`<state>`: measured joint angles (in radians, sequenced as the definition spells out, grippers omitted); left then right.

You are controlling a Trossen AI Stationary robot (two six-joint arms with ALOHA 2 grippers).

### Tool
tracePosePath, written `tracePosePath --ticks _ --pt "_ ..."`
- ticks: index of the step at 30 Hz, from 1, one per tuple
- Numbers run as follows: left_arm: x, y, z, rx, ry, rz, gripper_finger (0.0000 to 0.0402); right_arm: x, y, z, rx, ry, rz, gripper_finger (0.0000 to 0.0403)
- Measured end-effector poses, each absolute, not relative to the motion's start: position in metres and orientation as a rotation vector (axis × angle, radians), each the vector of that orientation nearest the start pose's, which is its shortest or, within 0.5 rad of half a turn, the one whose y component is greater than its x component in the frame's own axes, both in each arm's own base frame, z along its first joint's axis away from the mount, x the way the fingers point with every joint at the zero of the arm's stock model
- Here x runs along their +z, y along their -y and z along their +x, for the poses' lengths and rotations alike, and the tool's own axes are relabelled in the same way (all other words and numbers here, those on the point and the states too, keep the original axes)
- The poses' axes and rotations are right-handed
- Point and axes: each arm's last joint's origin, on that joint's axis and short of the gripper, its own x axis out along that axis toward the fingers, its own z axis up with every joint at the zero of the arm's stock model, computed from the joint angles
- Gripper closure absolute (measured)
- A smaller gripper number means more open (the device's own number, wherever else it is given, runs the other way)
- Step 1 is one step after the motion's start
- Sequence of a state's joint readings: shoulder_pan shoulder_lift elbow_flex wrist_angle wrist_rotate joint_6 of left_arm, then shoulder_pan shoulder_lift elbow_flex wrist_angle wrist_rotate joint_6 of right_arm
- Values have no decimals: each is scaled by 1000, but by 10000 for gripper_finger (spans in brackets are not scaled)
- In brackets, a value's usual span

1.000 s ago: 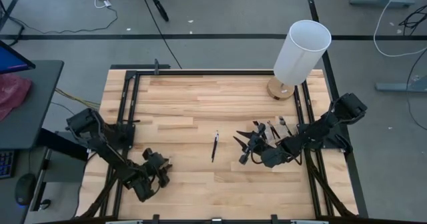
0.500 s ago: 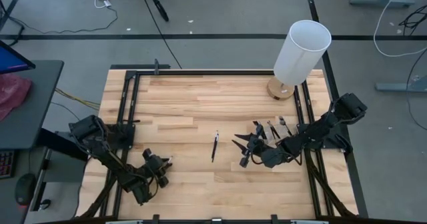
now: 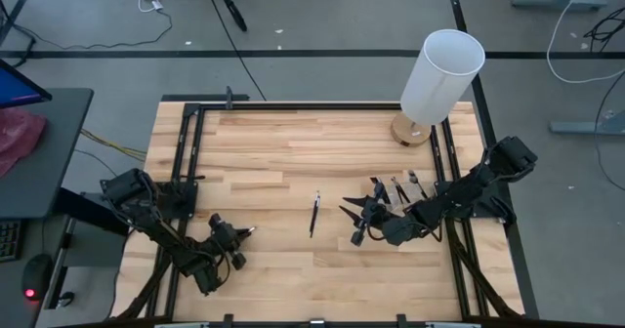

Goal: Put items in baskets/containers
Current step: Put the black eyeshadow brush into the transparent organizer

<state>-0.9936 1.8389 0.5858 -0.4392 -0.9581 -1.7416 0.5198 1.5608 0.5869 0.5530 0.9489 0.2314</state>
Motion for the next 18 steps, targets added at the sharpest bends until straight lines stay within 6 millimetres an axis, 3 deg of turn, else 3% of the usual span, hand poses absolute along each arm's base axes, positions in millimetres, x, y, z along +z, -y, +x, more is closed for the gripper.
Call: tracePosePath --ticks 10,18 --pt "67 164 140 659 -561 -312 388 164 -120 256 -455 -259 -55 286" --pt "72 146 164 715 -620 -231 389 167 -120 257 -453 -238 -35 286"
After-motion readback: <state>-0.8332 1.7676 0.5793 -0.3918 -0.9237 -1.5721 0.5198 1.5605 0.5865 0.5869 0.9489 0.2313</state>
